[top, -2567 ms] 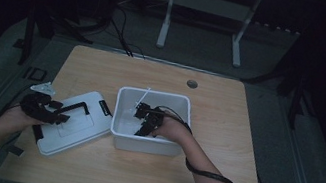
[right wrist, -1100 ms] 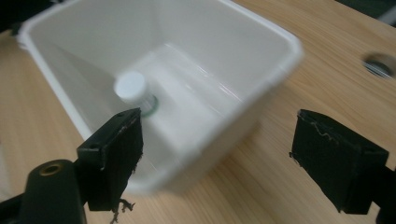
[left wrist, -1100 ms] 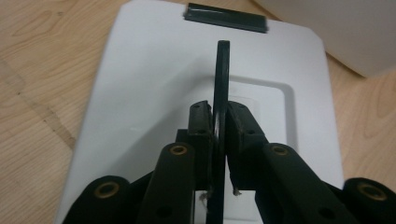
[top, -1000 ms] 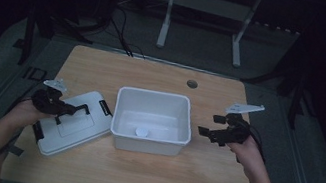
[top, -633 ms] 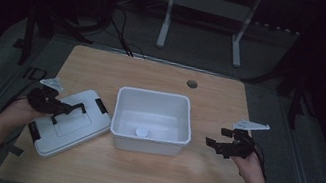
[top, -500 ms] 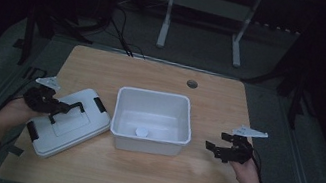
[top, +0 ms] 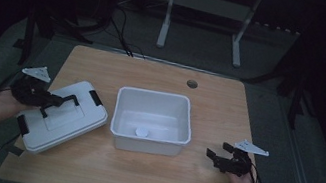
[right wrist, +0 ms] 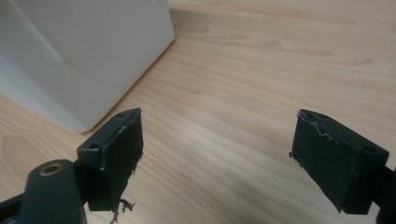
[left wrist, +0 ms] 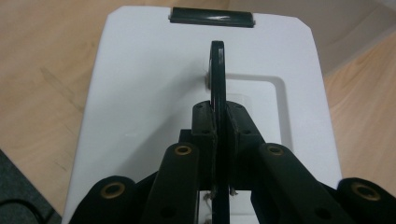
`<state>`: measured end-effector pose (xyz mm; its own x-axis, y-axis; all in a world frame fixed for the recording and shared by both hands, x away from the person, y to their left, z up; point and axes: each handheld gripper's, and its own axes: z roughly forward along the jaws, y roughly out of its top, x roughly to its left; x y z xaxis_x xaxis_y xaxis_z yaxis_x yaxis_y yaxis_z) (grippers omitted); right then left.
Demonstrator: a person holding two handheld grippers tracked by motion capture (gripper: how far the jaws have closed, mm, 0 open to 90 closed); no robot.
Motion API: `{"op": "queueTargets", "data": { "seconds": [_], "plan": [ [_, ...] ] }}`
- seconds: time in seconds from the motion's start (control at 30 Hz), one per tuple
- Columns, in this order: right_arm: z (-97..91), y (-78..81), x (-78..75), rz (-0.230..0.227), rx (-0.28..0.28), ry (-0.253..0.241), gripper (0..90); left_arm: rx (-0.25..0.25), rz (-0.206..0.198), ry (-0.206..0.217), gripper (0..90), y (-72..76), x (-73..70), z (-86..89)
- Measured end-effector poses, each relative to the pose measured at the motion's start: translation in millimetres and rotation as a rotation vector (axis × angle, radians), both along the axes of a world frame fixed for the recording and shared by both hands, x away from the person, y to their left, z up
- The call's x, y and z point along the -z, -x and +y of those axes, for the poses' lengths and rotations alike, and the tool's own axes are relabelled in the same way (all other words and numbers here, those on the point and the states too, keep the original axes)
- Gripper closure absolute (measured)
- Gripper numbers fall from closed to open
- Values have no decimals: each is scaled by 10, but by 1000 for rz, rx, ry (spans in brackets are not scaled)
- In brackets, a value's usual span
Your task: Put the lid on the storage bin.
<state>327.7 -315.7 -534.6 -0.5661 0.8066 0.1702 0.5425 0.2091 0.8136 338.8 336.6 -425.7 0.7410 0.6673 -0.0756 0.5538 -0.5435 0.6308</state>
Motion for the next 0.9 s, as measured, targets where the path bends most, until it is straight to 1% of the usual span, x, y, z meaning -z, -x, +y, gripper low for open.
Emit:
{"op": "queueTargets", "data": {
  "seconds": [0.03, 0.07, 0.13, 0.17, 0.2, 0.23, 0.27, 0.37, 0.43, 0.47, 0.5, 0.57, 0.6, 0.67, 0.7, 0.8, 0.83, 0.9],
  "plan": [
    [0, 0, 0, 0, 0, 0, 163, 0, 0, 0, 831, 0, 0, 0],
    [4, 16, 41, 9, 0, 9, 163, 8, -16, 2, 831, 7, -135, -3],
    [1, 29, 82, 23, -5, 8, 163, 12, -40, -2, 831, 9, -280, -9],
    [1, 35, 108, 30, -3, 9, 163, 14, -53, 4, 831, 6, -370, -13],
    [-1, 42, 137, 45, -9, 10, 163, 15, -60, 7, 831, 3, -425, -20],
    [-3, 47, 149, 45, -12, 17, 163, 15, -60, 7, 831, 3, -425, -20],
    [-6, 58, 156, 46, -6, 27, 163, 31, -85, 15, 831, -9, -592, -49],
    [-17, 77, 145, 50, -5, 0, 163, 59, -112, 28, 831, -29, -782, -128],
    [-19, 87, 143, 54, -12, 2, 163, 83, -128, 25, 831, -56, -907, -224],
    [-19, 87, 143, 54, -12, 2, 163, 83, -128, 25, 831, -56, -907, -224],
    [-22, 99, 143, 51, -12, 1, 163, 104, -130, 17, 831, -80, -977, -319],
    [-37, 122, 144, 50, -8, -6, 163, 125, -135, 6, 831, -111, -1033, -441],
    [-43, 125, 150, 50, -9, -8, 163, 138, -141, -2, 832, -126, -1055, -503],
    [-54, 126, 162, 63, -7, -9, 163, 143, -158, -11, 832, -149, -1086, -617],
    [-59, 126, 167, 64, -7, -10, 163, 159, -169, -14, 832, -161, -1104, -697],
    [-66, 129, 162, 63, -10, -20, 163, 211, -178, 12, 832, -195, -1125, -881],
    [-70, 130, 161, 61, -9, -25, 163, 219, -179, 12, 831, -201, -1128, -908],
    [-69, 130, 164, 65, -11, -24, 163, 246, -175, 18, 831, -231, -1129, -1032]
  ]
}}
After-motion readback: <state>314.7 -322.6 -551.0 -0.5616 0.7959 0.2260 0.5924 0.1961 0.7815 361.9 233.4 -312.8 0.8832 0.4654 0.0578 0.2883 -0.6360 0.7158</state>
